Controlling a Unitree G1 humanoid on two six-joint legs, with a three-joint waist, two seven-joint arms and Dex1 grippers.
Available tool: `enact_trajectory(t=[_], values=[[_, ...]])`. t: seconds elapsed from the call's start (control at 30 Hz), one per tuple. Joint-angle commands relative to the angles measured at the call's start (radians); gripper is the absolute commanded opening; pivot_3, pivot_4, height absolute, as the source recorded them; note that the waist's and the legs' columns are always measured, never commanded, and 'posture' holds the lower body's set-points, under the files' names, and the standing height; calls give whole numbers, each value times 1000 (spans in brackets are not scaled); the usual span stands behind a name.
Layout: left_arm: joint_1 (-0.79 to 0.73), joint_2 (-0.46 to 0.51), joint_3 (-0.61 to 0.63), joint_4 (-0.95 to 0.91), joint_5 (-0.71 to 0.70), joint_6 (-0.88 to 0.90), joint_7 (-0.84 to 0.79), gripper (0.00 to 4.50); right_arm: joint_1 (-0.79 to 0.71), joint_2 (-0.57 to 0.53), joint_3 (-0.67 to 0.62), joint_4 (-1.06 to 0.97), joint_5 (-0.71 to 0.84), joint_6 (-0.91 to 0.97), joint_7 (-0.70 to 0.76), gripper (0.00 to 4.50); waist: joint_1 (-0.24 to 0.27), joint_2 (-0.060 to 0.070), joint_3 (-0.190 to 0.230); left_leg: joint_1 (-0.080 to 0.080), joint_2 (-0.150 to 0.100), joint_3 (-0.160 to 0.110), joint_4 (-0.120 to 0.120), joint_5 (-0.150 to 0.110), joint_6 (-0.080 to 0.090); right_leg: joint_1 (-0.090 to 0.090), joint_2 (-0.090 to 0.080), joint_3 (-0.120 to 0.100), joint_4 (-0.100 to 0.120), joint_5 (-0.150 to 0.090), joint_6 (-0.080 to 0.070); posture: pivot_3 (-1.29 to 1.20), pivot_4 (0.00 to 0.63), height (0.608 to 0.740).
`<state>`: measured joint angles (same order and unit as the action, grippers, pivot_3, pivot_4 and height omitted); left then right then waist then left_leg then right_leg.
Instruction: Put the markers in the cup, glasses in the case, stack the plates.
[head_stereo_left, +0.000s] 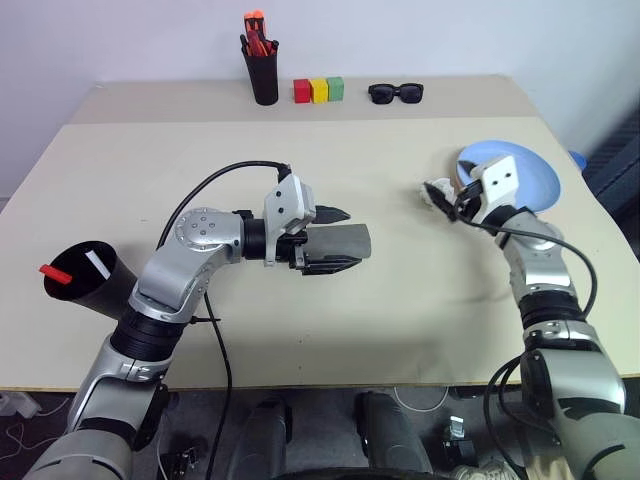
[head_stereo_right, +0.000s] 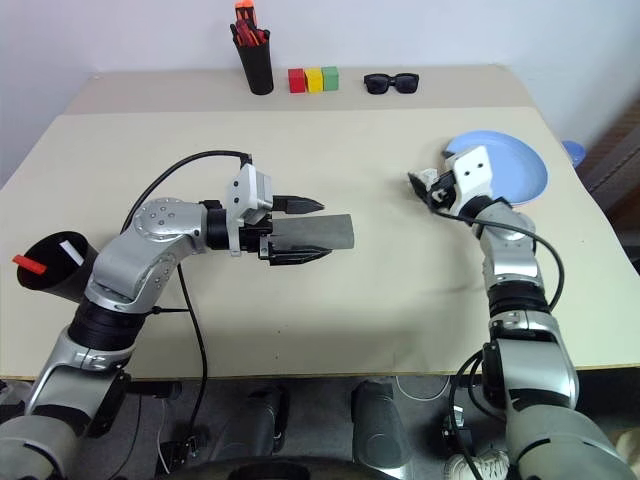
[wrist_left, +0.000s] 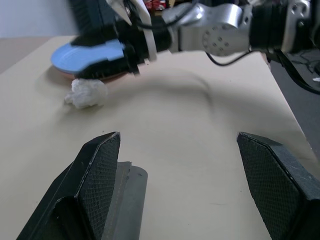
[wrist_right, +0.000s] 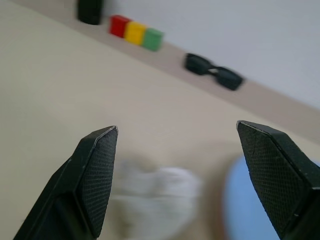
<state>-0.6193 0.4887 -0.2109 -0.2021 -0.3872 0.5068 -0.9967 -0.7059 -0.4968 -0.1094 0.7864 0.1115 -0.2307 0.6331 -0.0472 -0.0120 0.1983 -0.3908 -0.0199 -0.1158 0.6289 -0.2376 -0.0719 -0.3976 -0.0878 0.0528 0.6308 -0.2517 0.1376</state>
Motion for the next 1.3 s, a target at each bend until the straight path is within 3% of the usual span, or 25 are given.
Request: enact_trajectory(t=[0.03, 0.4, 0.9, 1.0, 1.2, 1.3], values=[[22, 5, 40, -62, -38, 42, 28, 3818, 5, 19, 21, -29, -12, 21, -3, 3873, 0, 0, 0, 0, 0, 0, 0, 0, 0, 0, 0, 0, 0, 0, 0, 0, 150, 740], [98, -11, 112, -172, -77, 188, 199, 3818, -53, 60, 68, 162, -122, -81, -149, 3873, 0, 0, 0, 0, 0, 0, 0, 0, 0, -1, 0, 0, 0, 0, 0, 0, 150, 740], [108, -16, 105, -206, -104, 210, 258, 3818, -122, 50, 93, 267, -219, -172, -357, 3873, 0, 0, 0, 0, 0, 0, 0, 0, 0, -1, 0, 0, 0, 0, 0, 0, 150, 740], [103, -18, 105, -205, -105, 210, 262, 3818, -127, 40, 98, 281, -237, -172, -383, 3020, 0, 0, 0, 0, 0, 0, 0, 0, 0, -1, 0, 0, 0, 0, 0, 0, 150, 740], [103, -21, 102, -205, -107, 208, 268, 3818, -129, 29, 108, 301, -259, -172, -403, 25, -1, 0, 0, 0, 0, 0, 0, 0, 0, -1, 0, 0, 0, 0, 0, 0, 150, 740], [104, -22, 99, -203, -106, 205, 271, 3818, -129, 23, 117, 297, -274, -176, -415, 25, -4, 0, 0, 0, 0, 0, -1, 0, 0, -1, 0, 0, 0, 0, 0, 0, 150, 740]])
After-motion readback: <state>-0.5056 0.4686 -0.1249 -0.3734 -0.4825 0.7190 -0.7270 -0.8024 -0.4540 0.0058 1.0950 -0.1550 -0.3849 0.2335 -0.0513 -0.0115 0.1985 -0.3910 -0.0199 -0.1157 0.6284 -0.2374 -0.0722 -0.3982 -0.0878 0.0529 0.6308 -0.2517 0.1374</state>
